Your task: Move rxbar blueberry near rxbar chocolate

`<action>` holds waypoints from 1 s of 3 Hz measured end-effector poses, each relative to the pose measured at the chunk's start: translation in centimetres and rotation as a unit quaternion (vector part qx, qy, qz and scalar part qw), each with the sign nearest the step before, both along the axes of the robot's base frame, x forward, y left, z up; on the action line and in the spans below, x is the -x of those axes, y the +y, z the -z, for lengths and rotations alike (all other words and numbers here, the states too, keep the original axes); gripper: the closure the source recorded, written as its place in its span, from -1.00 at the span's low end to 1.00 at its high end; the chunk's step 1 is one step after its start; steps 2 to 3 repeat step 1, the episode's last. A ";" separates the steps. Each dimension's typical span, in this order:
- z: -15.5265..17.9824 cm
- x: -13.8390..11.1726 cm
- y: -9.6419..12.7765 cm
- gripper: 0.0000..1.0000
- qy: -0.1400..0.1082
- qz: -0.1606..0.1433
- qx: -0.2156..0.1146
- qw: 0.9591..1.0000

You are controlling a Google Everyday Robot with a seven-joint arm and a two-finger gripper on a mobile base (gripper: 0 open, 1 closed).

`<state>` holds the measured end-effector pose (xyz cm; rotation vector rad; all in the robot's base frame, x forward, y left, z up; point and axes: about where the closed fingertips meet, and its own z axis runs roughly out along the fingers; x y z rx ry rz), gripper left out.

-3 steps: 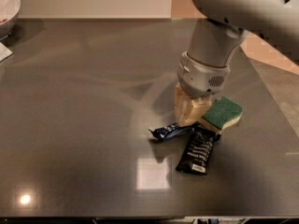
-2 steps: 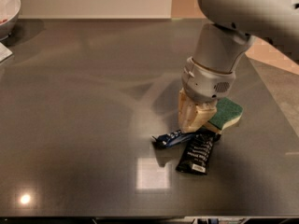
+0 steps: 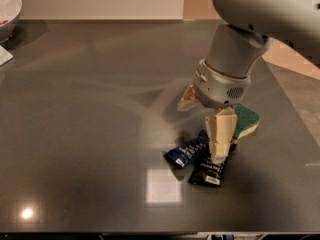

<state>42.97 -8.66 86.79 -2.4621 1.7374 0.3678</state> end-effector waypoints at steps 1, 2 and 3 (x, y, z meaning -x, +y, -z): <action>0.0 0.0 0.0 -1.00 0.000 0.000 0.000 1.000; 0.0 0.0 0.0 -1.00 0.000 0.000 0.000 1.000; 0.0 0.0 0.0 -1.00 0.000 0.000 0.000 1.000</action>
Offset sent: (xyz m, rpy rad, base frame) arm 0.0000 0.0000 0.0000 0.0000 0.0000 0.0000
